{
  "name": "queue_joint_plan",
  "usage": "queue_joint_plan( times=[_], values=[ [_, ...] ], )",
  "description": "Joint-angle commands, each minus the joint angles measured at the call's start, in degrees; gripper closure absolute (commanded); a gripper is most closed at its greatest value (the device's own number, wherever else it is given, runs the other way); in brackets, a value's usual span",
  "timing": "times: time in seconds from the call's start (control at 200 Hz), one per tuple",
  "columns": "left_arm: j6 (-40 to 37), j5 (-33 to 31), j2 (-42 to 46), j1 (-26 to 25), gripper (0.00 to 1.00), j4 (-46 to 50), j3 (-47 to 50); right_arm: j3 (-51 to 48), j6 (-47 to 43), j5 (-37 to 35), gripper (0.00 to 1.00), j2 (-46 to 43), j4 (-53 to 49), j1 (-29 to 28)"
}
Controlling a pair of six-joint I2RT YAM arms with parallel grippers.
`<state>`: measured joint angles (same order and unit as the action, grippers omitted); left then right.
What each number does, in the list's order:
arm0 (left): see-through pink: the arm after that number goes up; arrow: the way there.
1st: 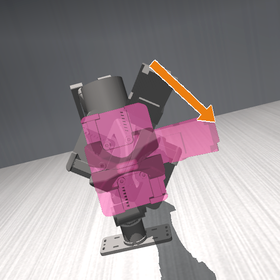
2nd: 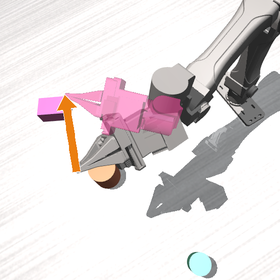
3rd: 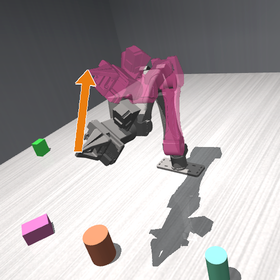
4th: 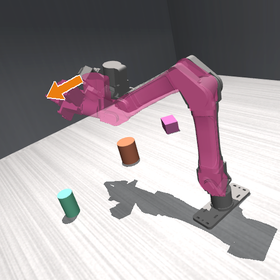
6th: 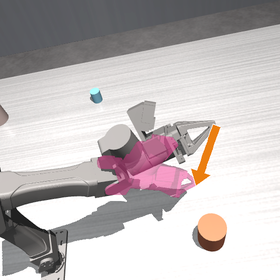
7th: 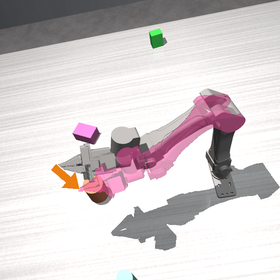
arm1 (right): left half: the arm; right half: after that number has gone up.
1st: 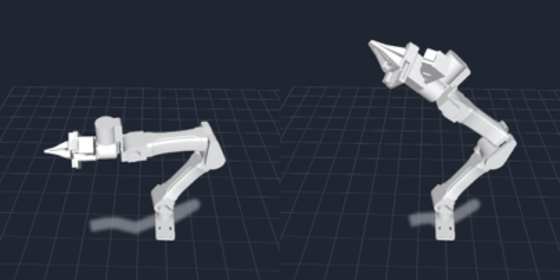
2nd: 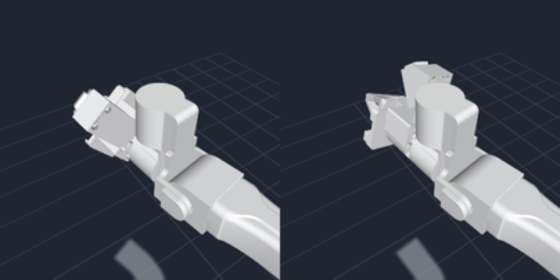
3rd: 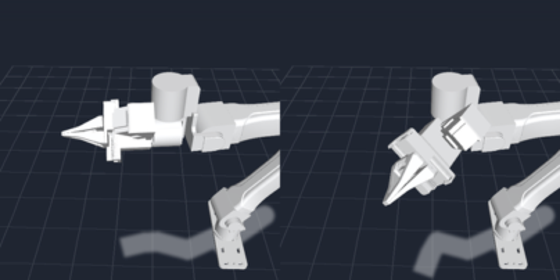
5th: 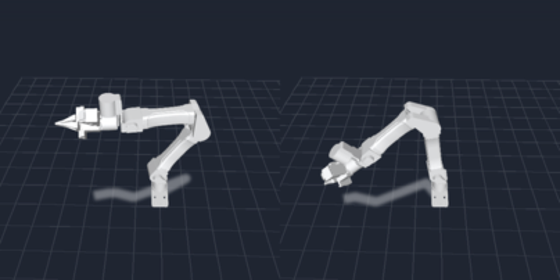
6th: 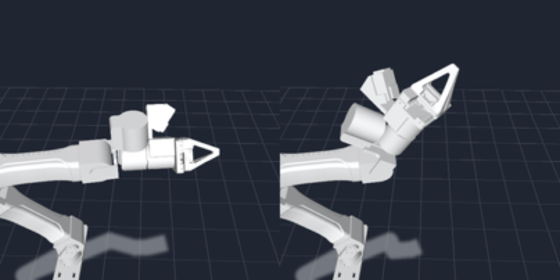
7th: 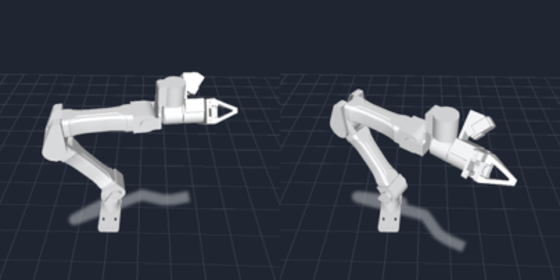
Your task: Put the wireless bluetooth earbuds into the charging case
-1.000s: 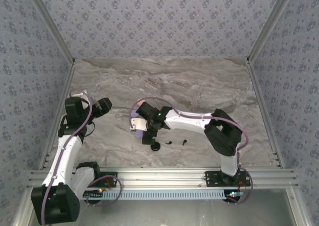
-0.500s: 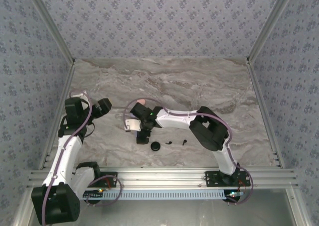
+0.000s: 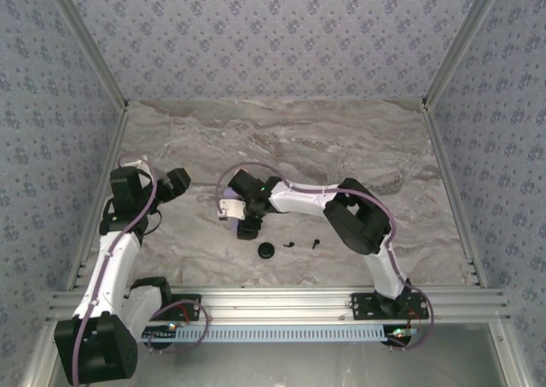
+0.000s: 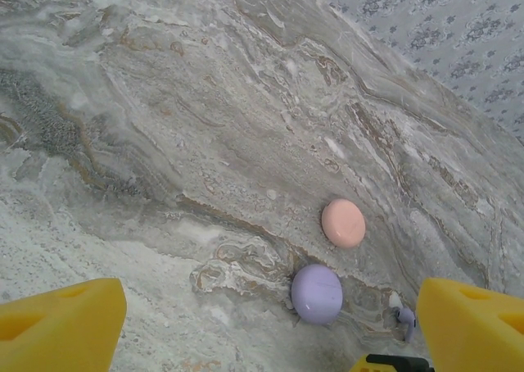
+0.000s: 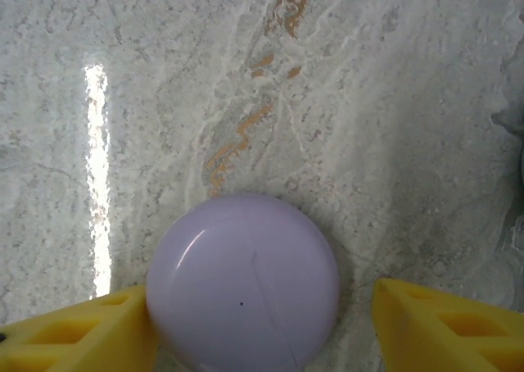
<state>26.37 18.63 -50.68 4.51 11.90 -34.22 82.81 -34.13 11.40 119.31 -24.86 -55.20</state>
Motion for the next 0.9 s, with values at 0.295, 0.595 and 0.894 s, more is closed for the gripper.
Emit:
queue_joint_plan(
  times=[0.295,0.595,0.894],
  values=[
    [-0.31,0.97,0.40,0.25,0.08,-0.74,0.49,-1.60,-0.97,0.69,0.40,0.05,0.47,-0.94],
    [-0.10,1.32,0.67,0.23,0.08,-0.72,0.84,0.41,-2.69,0.07,0.35,1.61,-0.36,-1.99],
    [0.00,1.51,0.67,0.24,0.08,-1.04,0.99,1.31,-2.70,2.26,0.48,2.34,-1.69,-2.28]
  ],
)
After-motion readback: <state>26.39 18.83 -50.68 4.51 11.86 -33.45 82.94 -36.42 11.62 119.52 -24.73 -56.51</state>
